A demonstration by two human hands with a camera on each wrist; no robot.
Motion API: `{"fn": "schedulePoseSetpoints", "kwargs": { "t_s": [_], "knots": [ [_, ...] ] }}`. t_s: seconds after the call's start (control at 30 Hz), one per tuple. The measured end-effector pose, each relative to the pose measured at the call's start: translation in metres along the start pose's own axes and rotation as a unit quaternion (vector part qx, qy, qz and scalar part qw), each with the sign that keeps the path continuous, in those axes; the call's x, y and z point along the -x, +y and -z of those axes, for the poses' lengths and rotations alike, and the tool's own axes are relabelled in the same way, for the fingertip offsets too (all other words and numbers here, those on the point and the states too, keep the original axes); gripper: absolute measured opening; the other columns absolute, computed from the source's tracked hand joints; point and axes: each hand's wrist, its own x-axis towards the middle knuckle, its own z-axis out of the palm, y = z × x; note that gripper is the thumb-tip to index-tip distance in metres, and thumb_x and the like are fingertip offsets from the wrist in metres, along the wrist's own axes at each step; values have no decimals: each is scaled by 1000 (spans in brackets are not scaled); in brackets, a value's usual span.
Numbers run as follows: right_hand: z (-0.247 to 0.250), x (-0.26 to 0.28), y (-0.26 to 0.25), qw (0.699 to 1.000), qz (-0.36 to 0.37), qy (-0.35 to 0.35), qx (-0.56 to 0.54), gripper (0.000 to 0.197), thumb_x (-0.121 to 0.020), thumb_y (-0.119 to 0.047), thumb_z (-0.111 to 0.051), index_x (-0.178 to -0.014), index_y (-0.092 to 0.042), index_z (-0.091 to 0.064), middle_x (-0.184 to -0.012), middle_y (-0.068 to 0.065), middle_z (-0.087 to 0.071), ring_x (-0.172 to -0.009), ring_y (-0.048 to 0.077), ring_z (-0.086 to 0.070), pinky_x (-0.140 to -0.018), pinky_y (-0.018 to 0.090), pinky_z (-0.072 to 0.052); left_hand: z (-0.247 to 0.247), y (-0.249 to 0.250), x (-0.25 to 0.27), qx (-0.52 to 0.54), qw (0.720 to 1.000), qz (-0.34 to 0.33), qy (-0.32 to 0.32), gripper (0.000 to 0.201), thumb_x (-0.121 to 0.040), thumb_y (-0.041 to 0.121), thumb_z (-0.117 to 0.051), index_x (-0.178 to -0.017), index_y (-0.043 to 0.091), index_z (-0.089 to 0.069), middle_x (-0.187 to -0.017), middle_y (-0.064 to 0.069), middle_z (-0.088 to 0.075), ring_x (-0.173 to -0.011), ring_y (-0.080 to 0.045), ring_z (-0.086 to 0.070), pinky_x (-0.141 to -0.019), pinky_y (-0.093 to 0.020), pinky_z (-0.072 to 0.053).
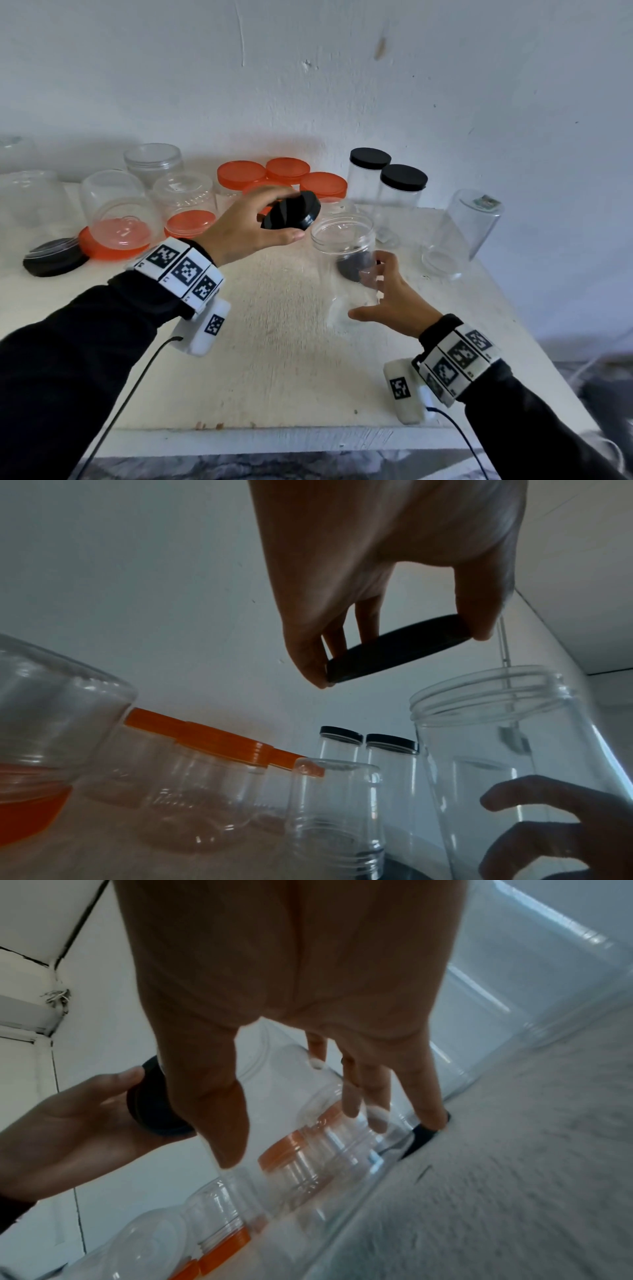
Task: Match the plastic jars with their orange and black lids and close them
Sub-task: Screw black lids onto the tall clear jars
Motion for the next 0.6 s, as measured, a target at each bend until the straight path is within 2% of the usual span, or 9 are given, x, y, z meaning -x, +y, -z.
{"fn": "schedulePoseSetpoints", "kwargs": {
  "t_s": [0.1, 0.2, 0.27, 0.37, 0.47, 0.6],
  "knots": [
    [2, 3, 5, 1000, -18, 0, -5, 76, -72, -12, -78, -116, -27, -17, -125, 2, -44, -119, 14, -45, -80, 13, -40, -8, 6, -5, 3, 999, -25, -19, 81, -60, 61, -59, -130, 23, -48, -129, 12, -47, -117, 5, -41, -91, -2, -31],
    [5, 7, 7, 999, -41, -4, -31, 74, -74, -21, -77, -121, -23, -20, -131, 0, -44, -122, 15, -44, -93, 27, -42, -16, 9, -10, -4, 998, -47, -37, 78, -61, 61, -60, -129, 23, -50, -128, 12, -45, -112, 18, -37, -87, 4, -28],
    [5, 11, 6, 998, -50, -3, -46, 76, -74, -28, -76, -126, -21, -22, -129, -6, -42, -122, 12, -43, -97, 31, -44, -20, 12, -13, -5, 997, -54, -51, 78, -60, 61, -60, -128, 24, -50, -127, 12, -44, -111, 21, -35, -86, 6, -27],
    [5, 15, 1, 998, -45, 32, -43, 73, -71, -32, -78, -127, -22, -31, -127, -5, -42, -115, 10, -47, -88, 24, -48, -24, 18, -18, -1, 996, -67, -64, 76, -60, 61, -60, -126, 25, -51, -125, 11, -45, -110, 21, -36, -87, 5, -27],
    [6, 16, -2, 996, -28, 64, -53, 67, -70, -24, -80, -121, -21, -35, -119, -3, -47, -109, 11, -51, -76, 18, -52, -27, 23, -21, 0, 994, -72, -81, 73, -61, 61, -61, -125, 28, -51, -125, 12, -45, -113, 13, -39, -86, 3, -31],
    [5, 15, -1, 995, -19, 70, -73, 65, -70, -19, -80, -119, -18, -39, -119, -2, -51, -111, 12, -53, -76, 17, -53, -31, 28, -23, -8, 991, -87, -98, 76, -60, 60, -62, -126, 23, -53, -126, 12, -46, -115, 7, -41, -88, 2, -31]
  ]
}}
